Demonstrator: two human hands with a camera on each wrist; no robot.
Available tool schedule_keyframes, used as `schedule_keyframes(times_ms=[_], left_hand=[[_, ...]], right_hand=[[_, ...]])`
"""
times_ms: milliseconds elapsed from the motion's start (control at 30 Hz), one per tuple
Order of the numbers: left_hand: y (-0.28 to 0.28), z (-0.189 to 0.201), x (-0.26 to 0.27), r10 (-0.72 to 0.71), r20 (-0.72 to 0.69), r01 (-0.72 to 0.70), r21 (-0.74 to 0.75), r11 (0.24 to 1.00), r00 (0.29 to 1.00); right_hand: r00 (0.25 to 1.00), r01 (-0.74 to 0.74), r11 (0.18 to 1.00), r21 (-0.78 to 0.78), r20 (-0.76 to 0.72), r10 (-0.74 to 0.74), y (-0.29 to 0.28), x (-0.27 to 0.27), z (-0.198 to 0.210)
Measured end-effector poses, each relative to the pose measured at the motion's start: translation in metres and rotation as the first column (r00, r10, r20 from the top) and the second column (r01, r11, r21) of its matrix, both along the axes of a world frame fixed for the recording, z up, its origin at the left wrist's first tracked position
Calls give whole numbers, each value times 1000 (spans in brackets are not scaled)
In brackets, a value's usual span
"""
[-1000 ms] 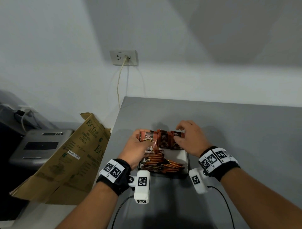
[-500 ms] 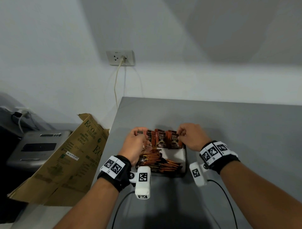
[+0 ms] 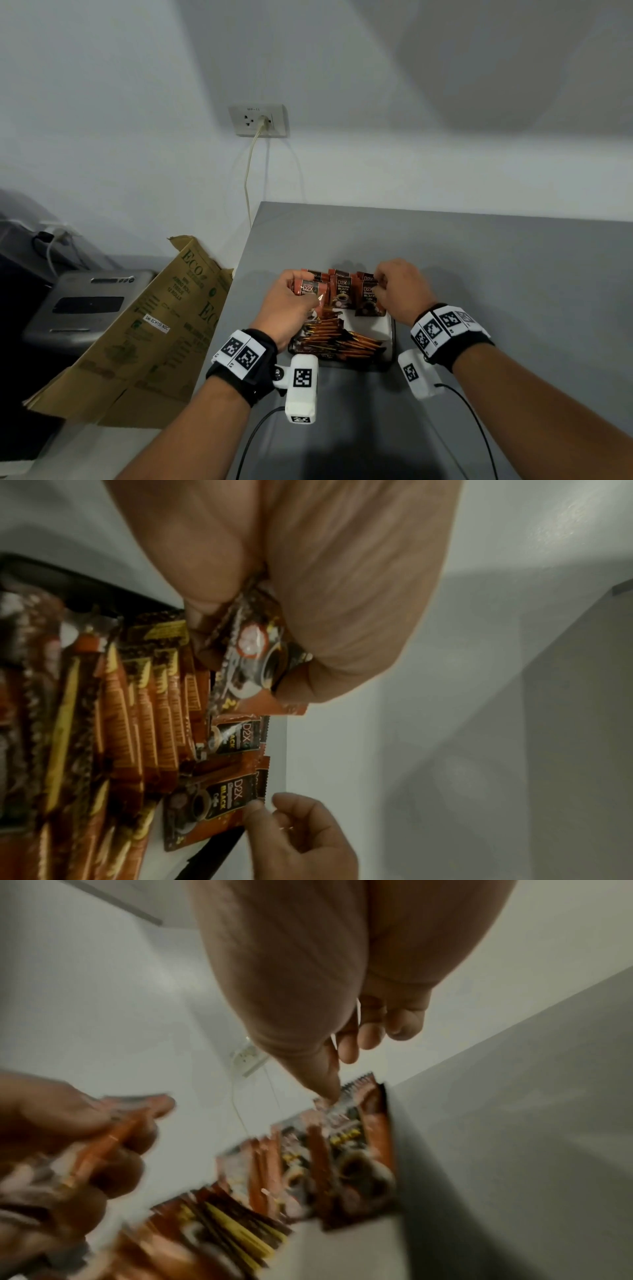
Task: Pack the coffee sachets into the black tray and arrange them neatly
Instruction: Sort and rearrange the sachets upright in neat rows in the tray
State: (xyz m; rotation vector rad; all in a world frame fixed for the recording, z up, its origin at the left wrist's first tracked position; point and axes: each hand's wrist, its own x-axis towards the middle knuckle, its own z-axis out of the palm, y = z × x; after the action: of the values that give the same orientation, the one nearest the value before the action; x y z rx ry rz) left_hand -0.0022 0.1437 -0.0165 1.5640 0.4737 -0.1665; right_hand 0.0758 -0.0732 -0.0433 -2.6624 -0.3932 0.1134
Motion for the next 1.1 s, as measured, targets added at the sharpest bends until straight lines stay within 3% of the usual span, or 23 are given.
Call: schedule_keyframes(times_ms=[67,167,233,400,500,733,1100], left_hand=[[-3,3,0,-50,39,49,18,999,998],[-13,5,4,-119,91,119,6,993,989],[-18,5,7,-131,102,132,-7,991,986],[-4,-1,11,91,95,-92,2,996,991],[12,-4,10,171,88,-173,15,985,981],[24,-10,-1,128,57,-131,60,990,990],[21,-12,-2,100,43,-104,84,991,994]], right_hand=[[1000,-13,994,109,3,13,6,-7,19],[969,-89,932,351,-186,163,22,-20,50],[941,-125,908,400,-241,236,31,-22,59],[989,0,965,262,-141,38,29,1,50],[988,1,990,143,-156,21,31,8,36],[979,-24,999,-25,-202,19,45,8,14],[990,-79,994,-79,-119,70,46,10,3]])
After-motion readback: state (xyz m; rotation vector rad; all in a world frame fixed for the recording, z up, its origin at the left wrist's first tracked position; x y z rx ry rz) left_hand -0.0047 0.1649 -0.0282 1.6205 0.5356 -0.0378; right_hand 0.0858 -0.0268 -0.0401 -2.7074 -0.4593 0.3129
